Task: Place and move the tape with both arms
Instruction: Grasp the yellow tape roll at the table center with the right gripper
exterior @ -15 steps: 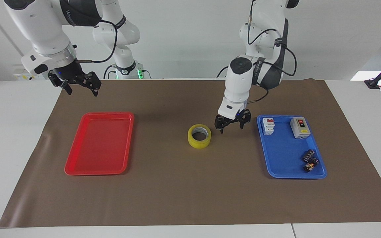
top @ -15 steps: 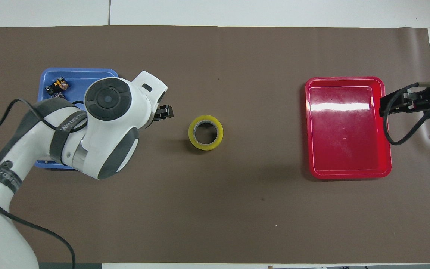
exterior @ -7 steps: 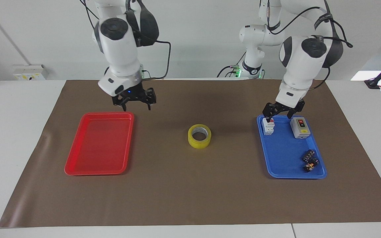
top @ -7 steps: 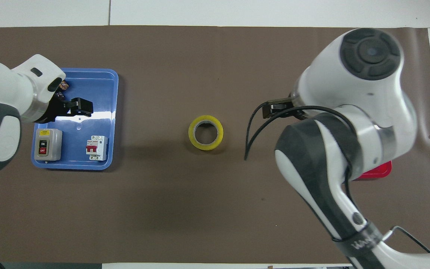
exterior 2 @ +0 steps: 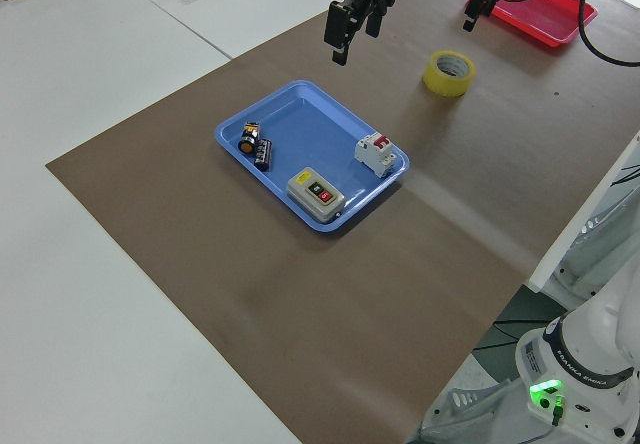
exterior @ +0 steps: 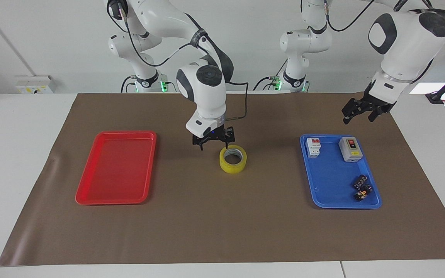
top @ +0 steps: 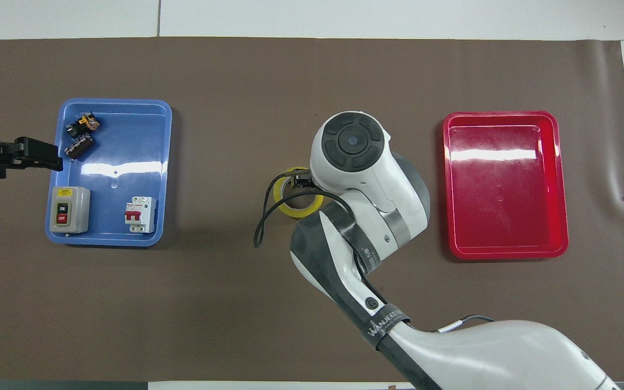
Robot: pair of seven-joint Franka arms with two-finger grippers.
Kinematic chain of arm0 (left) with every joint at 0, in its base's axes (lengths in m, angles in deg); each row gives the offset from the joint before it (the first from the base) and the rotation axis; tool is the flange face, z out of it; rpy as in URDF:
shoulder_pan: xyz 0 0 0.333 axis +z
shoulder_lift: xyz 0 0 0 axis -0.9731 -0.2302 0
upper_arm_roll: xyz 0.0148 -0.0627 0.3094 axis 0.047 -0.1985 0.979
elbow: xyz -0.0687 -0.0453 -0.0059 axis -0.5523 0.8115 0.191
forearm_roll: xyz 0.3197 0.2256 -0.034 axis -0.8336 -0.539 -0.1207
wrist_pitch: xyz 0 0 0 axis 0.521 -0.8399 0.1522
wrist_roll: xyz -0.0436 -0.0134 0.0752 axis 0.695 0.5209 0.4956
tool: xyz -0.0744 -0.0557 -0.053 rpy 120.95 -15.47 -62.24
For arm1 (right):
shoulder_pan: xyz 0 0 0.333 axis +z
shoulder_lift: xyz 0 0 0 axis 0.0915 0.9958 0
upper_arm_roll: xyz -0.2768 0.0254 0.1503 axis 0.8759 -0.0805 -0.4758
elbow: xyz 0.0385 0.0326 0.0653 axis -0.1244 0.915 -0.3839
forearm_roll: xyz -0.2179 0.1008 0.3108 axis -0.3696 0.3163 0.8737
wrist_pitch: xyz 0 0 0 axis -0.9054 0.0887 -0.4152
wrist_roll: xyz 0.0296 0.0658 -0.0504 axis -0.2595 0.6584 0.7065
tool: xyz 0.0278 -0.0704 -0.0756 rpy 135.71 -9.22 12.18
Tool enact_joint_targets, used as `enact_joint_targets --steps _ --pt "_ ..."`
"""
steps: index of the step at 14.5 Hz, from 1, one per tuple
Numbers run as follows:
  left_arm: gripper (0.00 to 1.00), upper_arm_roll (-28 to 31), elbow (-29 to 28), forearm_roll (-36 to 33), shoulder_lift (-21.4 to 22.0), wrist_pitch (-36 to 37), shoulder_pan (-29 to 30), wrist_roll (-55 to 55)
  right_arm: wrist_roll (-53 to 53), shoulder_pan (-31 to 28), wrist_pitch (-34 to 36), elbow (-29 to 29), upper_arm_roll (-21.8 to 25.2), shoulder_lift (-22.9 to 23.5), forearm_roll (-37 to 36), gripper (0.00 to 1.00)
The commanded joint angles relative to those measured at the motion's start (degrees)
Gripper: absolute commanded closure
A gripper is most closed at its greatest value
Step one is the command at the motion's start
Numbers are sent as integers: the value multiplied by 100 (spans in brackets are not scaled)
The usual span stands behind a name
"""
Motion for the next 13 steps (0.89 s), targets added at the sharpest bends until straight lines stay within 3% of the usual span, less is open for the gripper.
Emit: enact_joint_targets --steps 1,4,8,13 --pt "0 -28 670 132 -197 577 241 -195 11 58 -460 165 16 156 82 0" --pt "0 -28 708 132 -163 771 330 -336 125 146 -1093 675 16 209 73 0" --pt "0 -37 584 132 -110 824 295 -336 1126 111 -1322 1001 16 192 82 0" --pt "0 -90 453 132 -31 841 260 -310 1216 85 -1779 1317 8 165 82 0"
